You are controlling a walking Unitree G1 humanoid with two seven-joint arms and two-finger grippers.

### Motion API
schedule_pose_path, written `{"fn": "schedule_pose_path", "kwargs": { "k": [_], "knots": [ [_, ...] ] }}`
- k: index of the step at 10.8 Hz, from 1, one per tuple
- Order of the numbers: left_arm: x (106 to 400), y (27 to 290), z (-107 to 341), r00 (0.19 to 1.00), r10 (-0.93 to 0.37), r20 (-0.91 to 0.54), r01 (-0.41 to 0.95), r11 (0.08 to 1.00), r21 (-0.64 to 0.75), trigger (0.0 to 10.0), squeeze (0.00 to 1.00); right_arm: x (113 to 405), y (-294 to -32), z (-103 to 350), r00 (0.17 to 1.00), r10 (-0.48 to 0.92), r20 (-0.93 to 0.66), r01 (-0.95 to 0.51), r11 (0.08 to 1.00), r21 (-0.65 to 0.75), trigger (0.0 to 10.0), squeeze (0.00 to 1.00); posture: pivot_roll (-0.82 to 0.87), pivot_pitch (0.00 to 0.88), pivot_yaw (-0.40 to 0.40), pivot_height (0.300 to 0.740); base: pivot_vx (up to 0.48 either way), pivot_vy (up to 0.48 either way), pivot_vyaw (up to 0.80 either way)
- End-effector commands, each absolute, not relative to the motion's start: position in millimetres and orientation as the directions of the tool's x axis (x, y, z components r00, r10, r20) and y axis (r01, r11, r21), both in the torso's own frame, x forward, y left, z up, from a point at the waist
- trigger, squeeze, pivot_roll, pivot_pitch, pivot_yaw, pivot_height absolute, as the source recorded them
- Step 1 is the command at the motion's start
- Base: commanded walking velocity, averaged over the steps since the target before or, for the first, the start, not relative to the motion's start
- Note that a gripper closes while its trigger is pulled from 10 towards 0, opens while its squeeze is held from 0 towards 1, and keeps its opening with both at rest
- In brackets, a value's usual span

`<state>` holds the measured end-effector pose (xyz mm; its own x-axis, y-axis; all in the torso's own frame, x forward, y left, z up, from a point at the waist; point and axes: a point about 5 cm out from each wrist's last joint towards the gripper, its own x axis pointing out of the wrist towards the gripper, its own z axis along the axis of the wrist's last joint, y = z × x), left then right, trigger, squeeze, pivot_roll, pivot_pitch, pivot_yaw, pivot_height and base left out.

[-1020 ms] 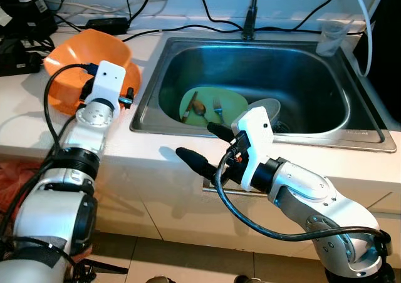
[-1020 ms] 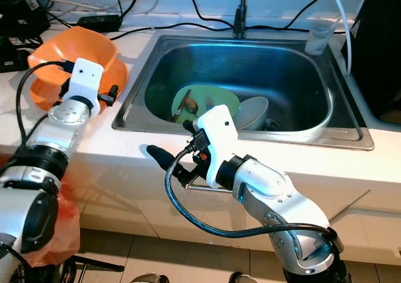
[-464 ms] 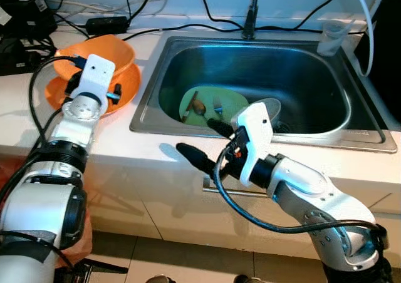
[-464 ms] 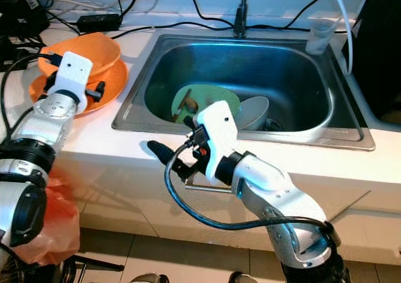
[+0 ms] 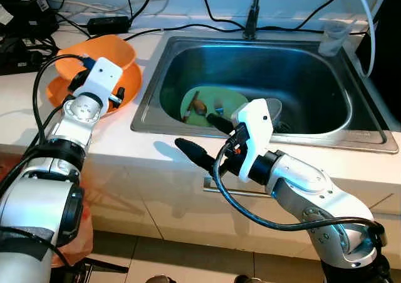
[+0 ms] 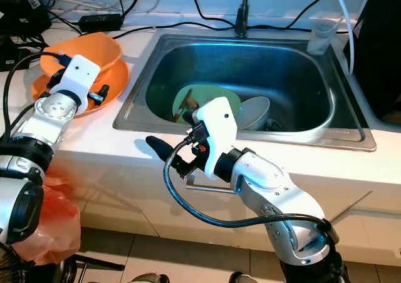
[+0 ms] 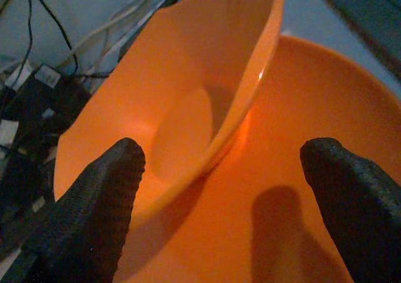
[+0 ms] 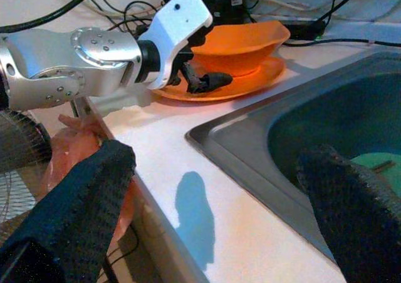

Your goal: Kitchen organization

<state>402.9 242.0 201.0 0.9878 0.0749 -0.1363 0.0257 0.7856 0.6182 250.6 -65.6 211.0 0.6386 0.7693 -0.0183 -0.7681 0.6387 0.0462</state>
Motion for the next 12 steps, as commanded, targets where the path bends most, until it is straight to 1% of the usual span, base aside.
{"fn": "schedule_pose_path", "kwargs": {
  "k": [1,2,3,4,5,6,7,12],
  "knots": [
    [403.9,244.7,207.6,0.988,0.06,-0.142,0.046,0.763,0.644,10.0,0.0,252.2,-66.8,213.8,0.653,0.757,-0.004,-0.757,0.652,0.039,10.0,0.0,0.01,0.062,0.08,0.74,0.0,0.0,0.0],
    [403.4,244.5,203.6,0.984,0.057,-0.167,0.071,0.74,0.669,9.5,0.0,252.0,-67.7,214.6,0.661,0.75,0.001,-0.75,0.661,0.037,10.0,0.0,0.0,0.06,0.086,0.74,0.0,0.0,0.0],
    [402.9,245.0,200.8,0.982,0.061,-0.181,0.08,0.726,0.683,8.6,0.0,251.3,-69.5,214.4,0.671,0.742,0.0,-0.741,0.67,0.035,10.0,0.0,-0.01,0.061,0.091,0.74,0.0,0.0,0.0],
    [402.3,246.1,199.1,0.98,0.068,-0.188,0.081,0.725,0.684,6.0,0.0,250.7,-70.1,214.0,0.676,0.737,-0.001,-0.737,0.675,0.035,10.0,0.0,-0.01,0.061,0.092,0.74,0.0,0.0,0.0],
    [401.6,248.5,198.3,0.978,0.08,-0.191,0.074,0.728,0.682,0.0,0.0,250.8,-70.4,214.4,0.68,0.734,0.002,-0.733,0.679,0.036,10.0,0.0,-0.02,0.061,0.093,0.74,0.0,0.0,0.0],
    [401.4,249.8,198.1,0.978,0.087,-0.19,0.068,0.729,0.681,0.5,0.0,250.9,-70.5,214.2,0.681,0.733,0.001,-0.732,0.68,0.036,10.0,0.0,-0.02,0.062,0.093,0.74,0.0,0.0,0.0],
    [400.6,252.1,197.2,0.976,0.098,-0.193,0.06,0.732,0.679,0.0,0.0,250.7,-70.6,214.0,0.682,0.732,0.0,-0.731,0.681,0.037,10.0,0.0,-0.02,0.061,0.092,0.74,0.0,0.0,0.0],
    [399.9,257.2,199.6,0.976,0.123,-0.179,0.03,0.739,0.673,0.0,0.0,252.9,-71.0,212.9,0.688,0.726,-0.004,-0.725,0.688,0.038,10.0,0.0,-0.01,0.062,0.087,0.74,0.0,0.0,0.0]
  ]
}}
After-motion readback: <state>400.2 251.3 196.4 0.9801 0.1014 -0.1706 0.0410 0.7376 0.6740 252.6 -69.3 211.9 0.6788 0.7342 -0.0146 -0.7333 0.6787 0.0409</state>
